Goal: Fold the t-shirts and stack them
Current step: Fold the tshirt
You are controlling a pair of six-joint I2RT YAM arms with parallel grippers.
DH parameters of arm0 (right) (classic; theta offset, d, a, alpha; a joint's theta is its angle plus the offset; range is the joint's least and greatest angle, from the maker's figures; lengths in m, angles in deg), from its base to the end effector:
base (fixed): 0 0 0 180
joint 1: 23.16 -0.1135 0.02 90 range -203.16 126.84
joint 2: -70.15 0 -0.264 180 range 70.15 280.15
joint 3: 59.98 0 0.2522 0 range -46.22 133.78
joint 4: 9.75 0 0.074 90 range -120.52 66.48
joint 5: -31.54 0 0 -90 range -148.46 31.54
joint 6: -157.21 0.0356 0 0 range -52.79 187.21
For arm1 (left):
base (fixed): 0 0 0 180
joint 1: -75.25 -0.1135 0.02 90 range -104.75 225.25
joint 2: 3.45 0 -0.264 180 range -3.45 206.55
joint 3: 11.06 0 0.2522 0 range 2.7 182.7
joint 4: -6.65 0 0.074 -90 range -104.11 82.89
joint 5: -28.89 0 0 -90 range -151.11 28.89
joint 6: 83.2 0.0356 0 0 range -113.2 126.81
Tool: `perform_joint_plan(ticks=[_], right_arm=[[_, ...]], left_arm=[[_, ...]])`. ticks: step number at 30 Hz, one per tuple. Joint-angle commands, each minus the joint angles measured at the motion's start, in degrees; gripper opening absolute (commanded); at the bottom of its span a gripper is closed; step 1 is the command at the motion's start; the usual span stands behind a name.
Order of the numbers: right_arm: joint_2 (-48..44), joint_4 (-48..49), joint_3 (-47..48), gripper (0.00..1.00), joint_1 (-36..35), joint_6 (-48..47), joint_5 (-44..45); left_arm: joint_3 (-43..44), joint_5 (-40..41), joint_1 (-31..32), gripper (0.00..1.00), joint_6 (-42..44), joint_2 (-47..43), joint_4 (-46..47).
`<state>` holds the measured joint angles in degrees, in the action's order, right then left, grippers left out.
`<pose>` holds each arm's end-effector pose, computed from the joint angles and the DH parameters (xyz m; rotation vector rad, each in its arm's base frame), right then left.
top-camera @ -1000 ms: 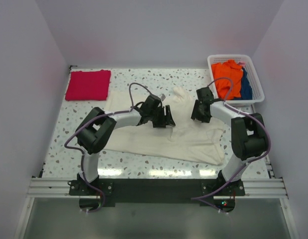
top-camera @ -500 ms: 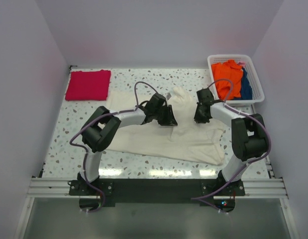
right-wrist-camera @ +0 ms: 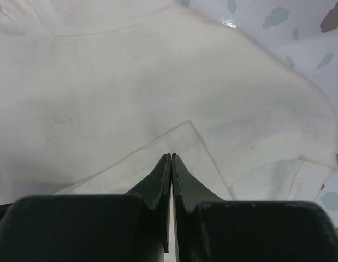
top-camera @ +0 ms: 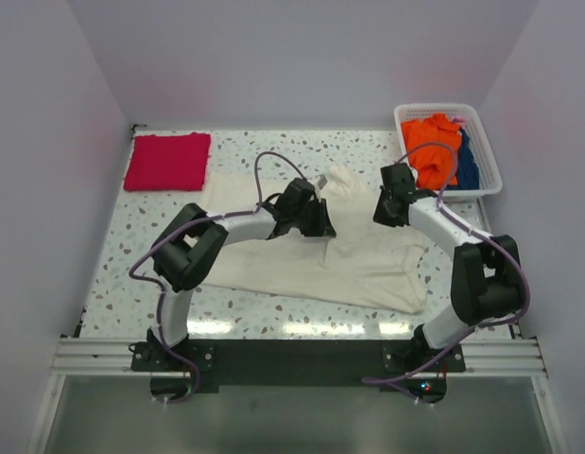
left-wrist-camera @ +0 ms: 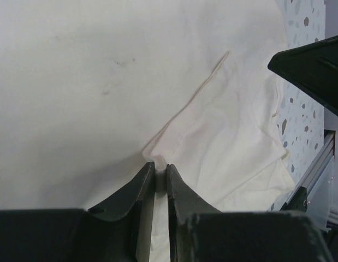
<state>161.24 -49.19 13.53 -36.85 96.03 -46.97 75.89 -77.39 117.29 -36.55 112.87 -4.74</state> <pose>0.3172 0.0700 0.2099 0.4086 2.5030 0.0344 0.3192 -0.3012 0.1558 0.1350 2.4962 -1.0374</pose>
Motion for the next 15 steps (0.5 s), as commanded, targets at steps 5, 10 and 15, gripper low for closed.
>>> perform_joint_plan(ticks=[5, 10, 15], right_arm=[[-1.4, -0.2, -0.7, 0.04, 0.2, -0.8, 2.8], [0.0, 0.6, -0.9, 0.11, 0.2, -0.8, 2.5], [3.6, 1.7, 0.6, 0.34, 0.2, -1.2, 2.1]], left_arm=[[-5.0, 1.9, 0.1, 0.19, 3.1, -5.6, 9.7], [-6.4, 1.2, 0.1, 0.19, 4.2, -6.7, 12.0], [-5.7, 0.9, 0.1, 0.20, 4.2, -5.1, 10.7]])
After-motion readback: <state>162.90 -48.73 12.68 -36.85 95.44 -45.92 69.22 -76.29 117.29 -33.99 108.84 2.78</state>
